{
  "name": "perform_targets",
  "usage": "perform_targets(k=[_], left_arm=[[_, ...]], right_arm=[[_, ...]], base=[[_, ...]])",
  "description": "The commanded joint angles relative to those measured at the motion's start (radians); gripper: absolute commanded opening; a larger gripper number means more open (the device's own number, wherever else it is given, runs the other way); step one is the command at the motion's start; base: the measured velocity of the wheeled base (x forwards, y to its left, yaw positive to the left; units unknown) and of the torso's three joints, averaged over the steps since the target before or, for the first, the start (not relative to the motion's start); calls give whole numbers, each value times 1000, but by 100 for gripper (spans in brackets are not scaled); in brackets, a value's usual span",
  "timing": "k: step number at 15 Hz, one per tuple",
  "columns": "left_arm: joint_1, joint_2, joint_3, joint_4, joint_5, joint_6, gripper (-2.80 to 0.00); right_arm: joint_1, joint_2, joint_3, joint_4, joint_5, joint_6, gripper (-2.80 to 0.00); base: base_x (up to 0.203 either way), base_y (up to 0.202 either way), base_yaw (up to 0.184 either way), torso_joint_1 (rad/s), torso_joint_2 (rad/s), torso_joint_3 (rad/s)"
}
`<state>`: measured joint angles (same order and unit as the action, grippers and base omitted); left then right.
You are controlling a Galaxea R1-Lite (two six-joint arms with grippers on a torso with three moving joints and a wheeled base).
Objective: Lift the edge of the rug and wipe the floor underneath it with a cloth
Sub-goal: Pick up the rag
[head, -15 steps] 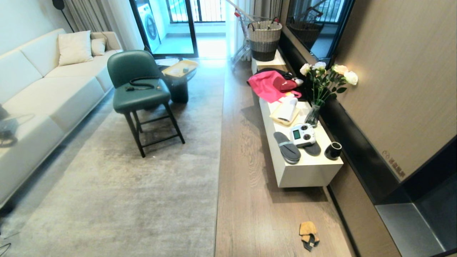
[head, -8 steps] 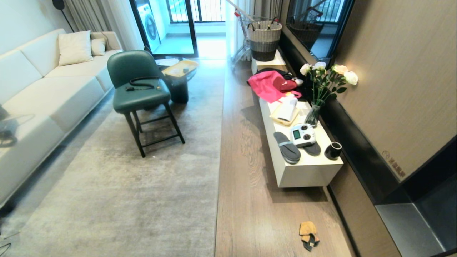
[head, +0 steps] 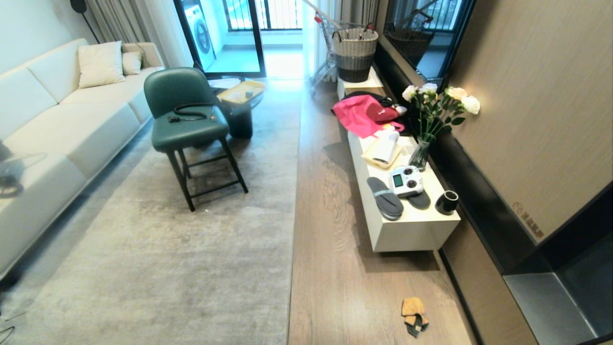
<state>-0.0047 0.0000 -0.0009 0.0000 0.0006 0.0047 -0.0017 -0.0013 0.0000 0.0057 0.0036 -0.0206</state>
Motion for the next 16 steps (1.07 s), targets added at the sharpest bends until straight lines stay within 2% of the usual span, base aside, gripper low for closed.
perform_targets(k=[1,16], left_arm=[[0,0,-1,0,1,0,-280],[0,0,0,0,1,0,-280]], right_arm=[[0,1,0,0,1,-1,-280],[0,1,0,0,-1,2,-280]], base=[[0,0,0,0,0,0],[0,0,0,0,0,0]])
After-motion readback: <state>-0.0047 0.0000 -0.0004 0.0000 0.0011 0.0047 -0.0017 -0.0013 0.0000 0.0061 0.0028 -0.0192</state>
